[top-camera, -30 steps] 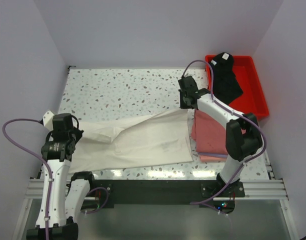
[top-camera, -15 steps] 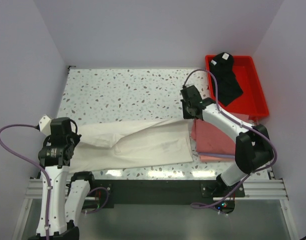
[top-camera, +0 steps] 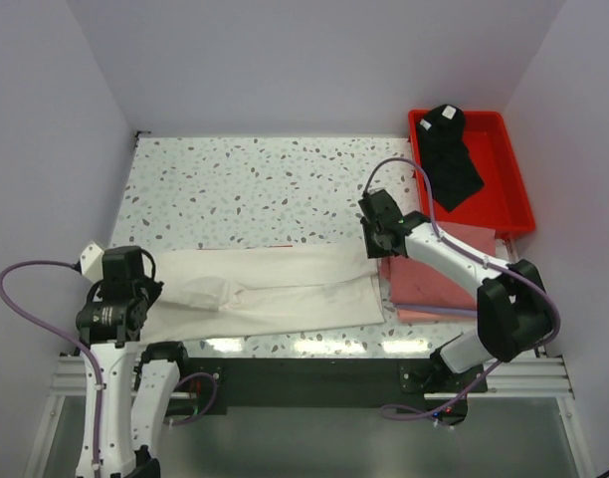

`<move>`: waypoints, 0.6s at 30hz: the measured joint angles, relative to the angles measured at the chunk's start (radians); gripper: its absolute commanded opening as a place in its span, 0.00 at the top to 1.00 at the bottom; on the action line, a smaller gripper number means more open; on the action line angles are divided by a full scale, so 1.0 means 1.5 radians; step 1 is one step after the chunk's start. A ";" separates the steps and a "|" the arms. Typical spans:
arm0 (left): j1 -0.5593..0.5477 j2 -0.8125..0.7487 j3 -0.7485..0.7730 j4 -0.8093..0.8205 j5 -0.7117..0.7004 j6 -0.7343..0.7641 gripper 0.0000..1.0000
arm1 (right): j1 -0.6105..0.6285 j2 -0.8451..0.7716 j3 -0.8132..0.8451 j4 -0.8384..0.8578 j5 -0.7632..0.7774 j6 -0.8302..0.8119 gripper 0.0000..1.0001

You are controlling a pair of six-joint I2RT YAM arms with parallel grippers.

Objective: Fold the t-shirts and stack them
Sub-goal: Fold the tshirt

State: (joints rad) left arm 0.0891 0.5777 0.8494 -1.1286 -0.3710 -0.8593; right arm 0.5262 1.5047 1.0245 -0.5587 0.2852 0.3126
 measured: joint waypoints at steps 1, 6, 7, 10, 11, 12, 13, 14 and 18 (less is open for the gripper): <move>0.000 -0.006 -0.006 -0.010 0.002 -0.001 0.57 | 0.003 -0.004 -0.006 -0.005 -0.001 0.001 0.64; 0.000 -0.040 -0.017 -0.052 0.002 -0.013 0.00 | 0.014 -0.037 -0.018 -0.018 -0.017 -0.002 0.52; 0.000 -0.043 -0.013 -0.058 0.000 -0.015 0.00 | 0.015 -0.046 -0.018 -0.018 -0.022 -0.005 0.50; 0.000 -0.042 0.012 -0.067 -0.008 -0.015 0.00 | 0.015 -0.063 -0.016 -0.017 -0.043 -0.008 0.33; 0.000 -0.041 0.023 -0.067 -0.012 -0.014 0.00 | 0.016 -0.066 -0.013 -0.016 -0.049 -0.011 0.02; 0.000 -0.039 0.033 -0.067 -0.016 -0.013 0.00 | 0.016 -0.067 -0.010 -0.015 -0.059 -0.009 0.01; 0.000 -0.037 0.041 -0.066 -0.018 -0.013 0.00 | 0.016 -0.067 -0.006 -0.014 -0.068 -0.018 0.01; 0.000 -0.033 0.047 -0.061 -0.017 -0.010 0.00 | 0.016 -0.067 -0.003 -0.010 -0.083 -0.021 0.01; 0.000 -0.007 0.037 -0.012 0.014 -0.001 0.00 | 0.019 -0.067 0.003 0.007 -0.133 -0.028 0.01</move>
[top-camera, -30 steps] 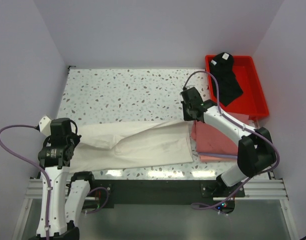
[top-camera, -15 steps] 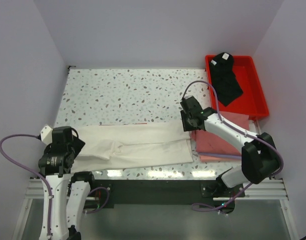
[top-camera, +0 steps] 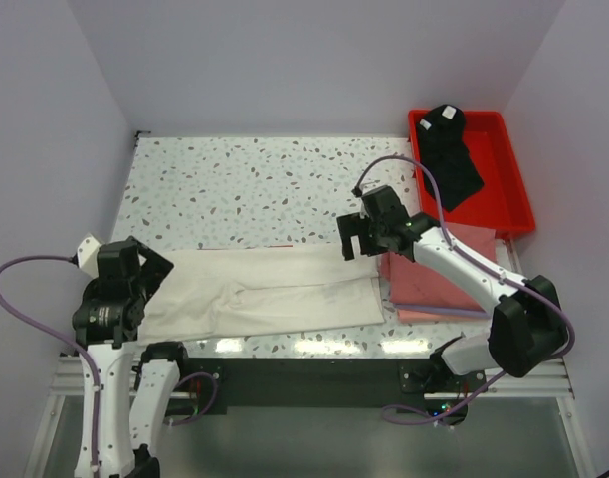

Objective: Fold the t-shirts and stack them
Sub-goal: Fold the tshirt

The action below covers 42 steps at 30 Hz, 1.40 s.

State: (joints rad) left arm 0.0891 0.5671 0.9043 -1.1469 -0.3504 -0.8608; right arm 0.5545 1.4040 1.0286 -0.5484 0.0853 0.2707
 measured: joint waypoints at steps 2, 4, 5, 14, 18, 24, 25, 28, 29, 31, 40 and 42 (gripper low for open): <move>0.000 0.020 -0.033 0.053 0.031 0.006 0.00 | 0.007 0.000 0.000 0.011 -0.024 -0.003 0.01; 0.000 0.047 -0.074 0.106 0.063 0.005 0.00 | 0.025 0.002 0.001 0.024 -0.053 -0.005 0.01; 0.000 0.067 -0.096 0.131 0.079 0.005 0.00 | 0.037 0.006 0.002 0.033 -0.067 -0.005 0.01; 0.000 0.256 -0.227 0.333 0.124 -0.016 0.00 | 0.099 0.135 0.031 0.084 -0.143 -0.007 0.01; 0.000 0.360 -0.260 0.409 0.124 -0.027 0.00 | 0.099 0.183 0.033 0.091 -0.149 -0.006 0.01; -0.001 0.479 -0.205 0.491 0.107 -0.024 0.00 | 0.099 0.221 0.034 0.097 -0.157 -0.006 0.01; -0.001 0.508 -0.188 0.505 0.106 -0.024 0.00 | 0.099 0.222 0.033 0.097 -0.158 -0.006 0.01; -0.002 0.609 -0.113 0.548 0.088 -0.021 0.00 | 0.104 0.222 0.022 0.107 -0.165 -0.006 0.01; -0.003 0.642 -0.083 0.553 0.085 -0.017 0.00 | 0.108 0.222 0.014 0.107 -0.169 -0.007 0.01; -0.008 0.725 0.002 0.570 0.088 -0.007 0.00 | 0.121 0.213 0.002 0.115 -0.175 -0.010 0.01; -0.159 1.132 0.576 0.452 0.062 0.046 0.00 | 0.286 0.147 -0.077 0.130 -0.234 -0.027 0.01; -0.197 1.188 0.666 0.442 0.070 0.052 0.00 | 0.315 0.143 -0.084 0.135 -0.255 -0.031 0.01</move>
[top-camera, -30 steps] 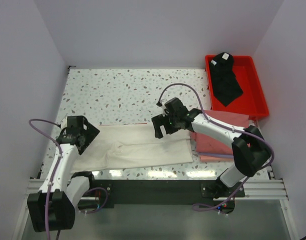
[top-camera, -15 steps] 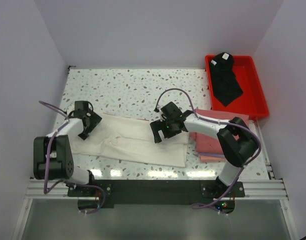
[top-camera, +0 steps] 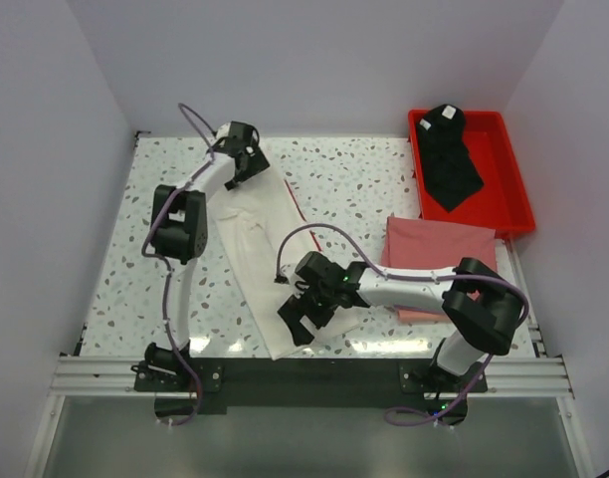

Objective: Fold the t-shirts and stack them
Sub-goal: Fold the tshirt

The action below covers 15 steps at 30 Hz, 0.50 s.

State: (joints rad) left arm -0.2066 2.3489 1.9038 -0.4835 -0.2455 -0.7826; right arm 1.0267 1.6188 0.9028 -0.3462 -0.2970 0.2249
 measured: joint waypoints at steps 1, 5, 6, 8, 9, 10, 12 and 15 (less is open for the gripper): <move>-0.016 0.024 0.039 -0.008 0.010 0.001 0.00 | 0.011 -0.001 -0.003 0.003 -0.011 -0.001 0.01; -0.057 0.106 0.173 -0.013 0.048 0.000 0.00 | 0.032 0.001 -0.004 0.015 -0.045 -0.003 0.01; -0.063 0.119 0.193 -0.003 0.063 -0.002 0.00 | 0.036 0.003 -0.003 0.015 -0.051 -0.005 0.01; -0.069 0.136 0.215 0.016 0.092 -0.007 0.00 | 0.042 0.008 0.001 0.016 -0.060 -0.011 0.01; -0.072 0.141 0.221 0.025 0.104 -0.011 0.00 | 0.044 0.009 0.004 0.017 -0.064 -0.015 0.01; -0.072 0.145 0.224 0.034 0.114 -0.014 0.00 | 0.045 0.009 0.004 0.017 -0.067 -0.018 0.01; -0.072 0.147 0.225 0.046 0.130 -0.019 0.00 | 0.046 0.009 0.004 0.017 -0.076 -0.023 0.01; -0.071 0.148 0.225 0.051 0.145 -0.016 0.00 | 0.046 0.009 0.004 0.024 -0.083 -0.031 0.01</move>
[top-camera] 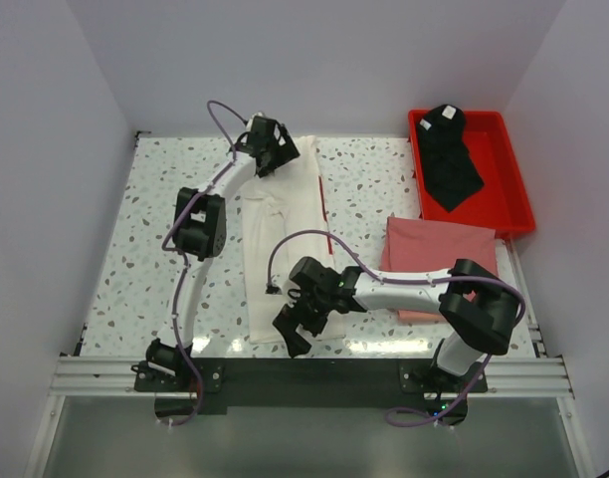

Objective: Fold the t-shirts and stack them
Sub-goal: Fold the tshirt

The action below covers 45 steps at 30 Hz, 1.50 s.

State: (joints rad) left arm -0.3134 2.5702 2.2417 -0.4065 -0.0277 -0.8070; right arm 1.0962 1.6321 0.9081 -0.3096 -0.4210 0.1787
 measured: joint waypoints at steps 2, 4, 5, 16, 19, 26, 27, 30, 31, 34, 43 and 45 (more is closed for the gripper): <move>0.000 0.000 0.000 0.001 0.005 0.011 0.00 | 0.000 0.000 -0.001 0.012 -0.002 -0.004 0.01; 0.000 0.000 0.000 0.001 0.009 0.025 0.00 | 0.001 0.000 -0.002 0.026 -0.002 -0.008 0.01; 0.000 0.000 0.000 0.001 0.010 0.034 0.00 | 0.001 0.000 -0.002 0.033 -0.001 -0.009 0.01; -0.002 -0.013 0.004 -0.021 0.028 0.113 0.00 | -0.032 -0.007 0.043 0.067 0.049 -0.020 0.01; -0.002 -0.055 -0.021 -0.033 0.031 0.132 0.00 | -0.091 -0.034 0.050 0.082 0.054 -0.010 0.01; -0.002 -0.362 -0.293 0.007 -0.003 0.178 0.00 | -0.264 -0.100 0.058 0.102 0.129 0.008 0.01; -0.002 -0.408 -0.332 0.022 -0.013 0.181 0.00 | -0.288 -0.098 0.065 0.101 0.139 0.013 0.01; -0.002 -0.524 -0.448 0.062 -0.048 0.184 0.00 | -0.345 -0.082 0.090 0.096 0.186 0.019 0.01; -0.002 -0.556 -0.491 0.070 -0.059 0.185 0.00 | -0.357 -0.074 0.099 0.096 0.203 0.020 0.01; -0.002 -0.621 -0.601 0.081 -0.085 0.185 0.00 | -0.373 -0.051 0.126 0.094 0.256 0.019 0.01; 0.000 -0.700 -0.745 0.079 -0.127 0.184 0.00 | -0.388 -0.010 0.147 0.097 0.342 0.031 0.01; 0.001 -0.721 -0.757 0.086 -0.126 0.181 0.00 | -0.392 -0.006 0.145 0.097 0.342 0.038 0.01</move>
State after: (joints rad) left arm -0.3119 1.4879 1.1057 -0.2771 -0.2169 -0.5354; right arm 0.5079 1.6230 1.1263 -0.1635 0.0917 0.2359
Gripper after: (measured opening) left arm 0.997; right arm 0.987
